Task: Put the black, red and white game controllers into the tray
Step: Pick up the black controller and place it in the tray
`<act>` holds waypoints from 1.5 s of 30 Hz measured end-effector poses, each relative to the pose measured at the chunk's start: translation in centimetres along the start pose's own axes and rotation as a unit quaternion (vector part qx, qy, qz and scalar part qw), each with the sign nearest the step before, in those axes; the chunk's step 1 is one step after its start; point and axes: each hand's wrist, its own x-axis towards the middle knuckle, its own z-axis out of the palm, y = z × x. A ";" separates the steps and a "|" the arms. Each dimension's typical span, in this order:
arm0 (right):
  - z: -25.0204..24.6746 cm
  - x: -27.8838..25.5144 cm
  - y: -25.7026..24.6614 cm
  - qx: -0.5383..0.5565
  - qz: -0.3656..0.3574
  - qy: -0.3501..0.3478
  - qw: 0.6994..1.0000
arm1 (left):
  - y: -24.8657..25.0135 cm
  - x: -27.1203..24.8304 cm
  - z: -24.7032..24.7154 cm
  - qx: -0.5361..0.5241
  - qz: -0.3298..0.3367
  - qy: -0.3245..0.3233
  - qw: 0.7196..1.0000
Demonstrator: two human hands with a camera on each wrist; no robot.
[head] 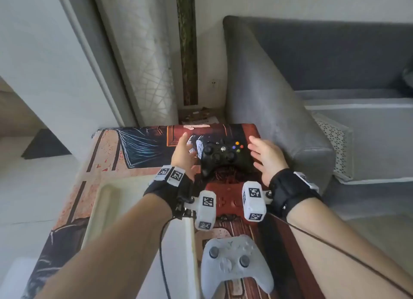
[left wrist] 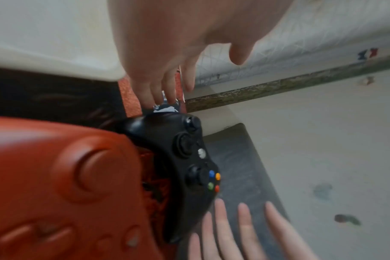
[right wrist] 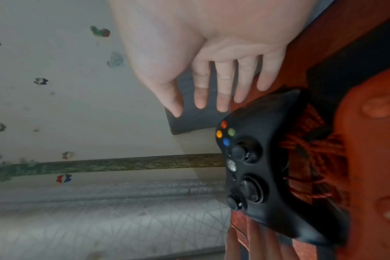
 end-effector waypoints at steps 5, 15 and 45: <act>-0.2 0.4 0.9 -0.027 0.033 -0.018 0.999 | -0.4 -0.2 0.7 0.035 -0.006 -0.025 0.999; 1.5 2.6 1.7 -0.034 0.020 -0.052 0.998 | -2.3 7.4 0.1 0.266 0.020 -0.047 0.963; 14.4 -8.3 -0.3 -0.025 -0.044 -0.133 0.990 | 4.7 -6.3 -12.6 0.165 0.102 0.047 0.980</act>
